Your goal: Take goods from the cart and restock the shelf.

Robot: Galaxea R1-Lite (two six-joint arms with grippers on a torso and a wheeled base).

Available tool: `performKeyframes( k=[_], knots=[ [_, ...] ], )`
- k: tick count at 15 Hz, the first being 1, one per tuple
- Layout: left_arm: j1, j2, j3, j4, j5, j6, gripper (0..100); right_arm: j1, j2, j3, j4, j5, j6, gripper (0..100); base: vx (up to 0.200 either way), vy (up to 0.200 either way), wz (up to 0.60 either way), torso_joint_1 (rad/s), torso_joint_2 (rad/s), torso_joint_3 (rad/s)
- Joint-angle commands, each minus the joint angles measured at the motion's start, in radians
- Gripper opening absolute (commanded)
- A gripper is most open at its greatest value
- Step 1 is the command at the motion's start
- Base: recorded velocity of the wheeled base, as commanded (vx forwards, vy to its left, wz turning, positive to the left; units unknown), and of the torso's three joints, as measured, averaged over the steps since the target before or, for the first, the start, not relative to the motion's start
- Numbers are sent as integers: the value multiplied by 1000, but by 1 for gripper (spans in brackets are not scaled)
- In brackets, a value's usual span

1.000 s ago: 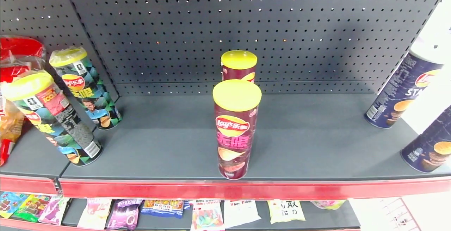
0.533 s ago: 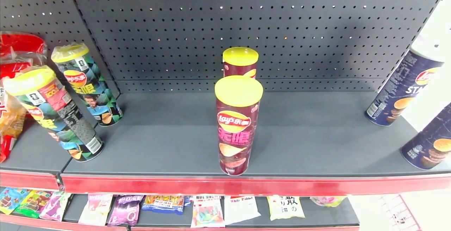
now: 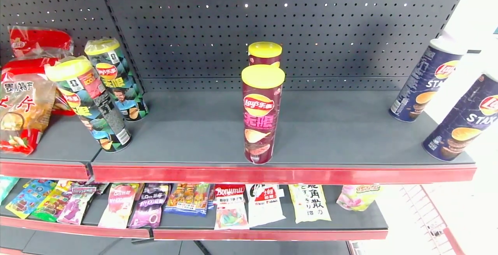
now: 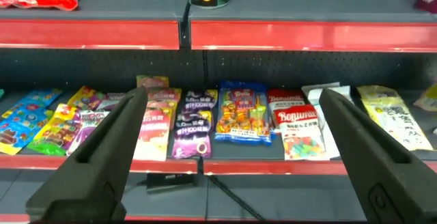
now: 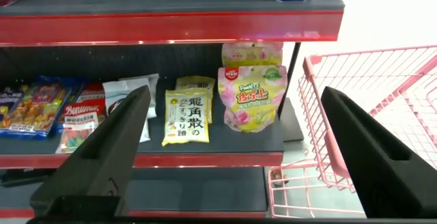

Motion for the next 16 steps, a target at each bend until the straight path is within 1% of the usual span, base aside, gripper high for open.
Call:
performKeyframes(
  k=[1,16],
  knots=[
    [0,0,0,0,0,0,100,0,0,0,1,0,-1,100,0,0,0,0,0,0],
    [0,0,0,0,0,0,100,0,0,0,-1,0,-3,100,0,0,0,0,0,0]
  ],
)
